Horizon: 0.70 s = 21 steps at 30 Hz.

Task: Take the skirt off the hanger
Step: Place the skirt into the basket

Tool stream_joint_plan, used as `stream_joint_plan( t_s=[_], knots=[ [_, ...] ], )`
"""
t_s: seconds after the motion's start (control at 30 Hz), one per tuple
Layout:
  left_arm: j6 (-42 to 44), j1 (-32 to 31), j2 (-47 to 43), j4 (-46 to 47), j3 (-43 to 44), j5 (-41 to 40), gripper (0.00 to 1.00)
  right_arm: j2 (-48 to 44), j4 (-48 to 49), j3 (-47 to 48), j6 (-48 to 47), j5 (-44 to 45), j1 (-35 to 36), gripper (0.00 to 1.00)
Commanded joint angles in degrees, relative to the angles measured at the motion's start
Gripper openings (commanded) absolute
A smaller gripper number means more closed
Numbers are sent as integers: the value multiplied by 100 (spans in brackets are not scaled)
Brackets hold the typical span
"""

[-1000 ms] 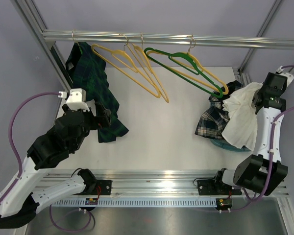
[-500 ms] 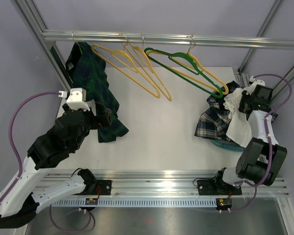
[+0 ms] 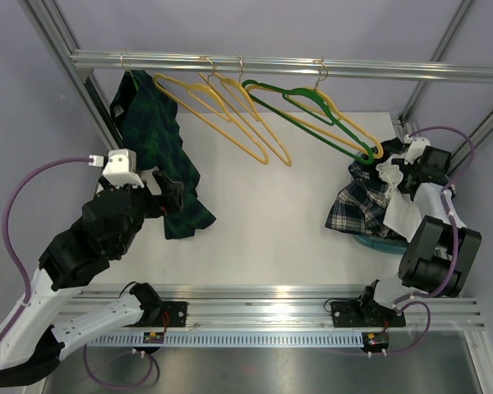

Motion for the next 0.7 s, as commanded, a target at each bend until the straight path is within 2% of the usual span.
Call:
stream_joint_plan(
  t_s=[0.0, 0.2, 0.43, 0.47, 0.67],
  knots=[
    [20, 23, 23, 319, 194, 106, 99, -336, -1034, 128, -408, -300, 0, 69],
    [126, 23, 110, 556, 422, 246, 99, -741, -1991, 1235, -496, -617, -52, 78],
    [178, 23, 427, 495, 800, 281, 99, -970, -2810, 1878, -707, -889, -70, 89],
    [170, 23, 514, 486, 844, 273, 99, -1005, -2976, 1914, -768, -933, -70, 97],
    [126, 31, 822, 293, 1248, 185, 99, -1233, -3443, 2247, -813, -1188, -158, 99]
  ],
)
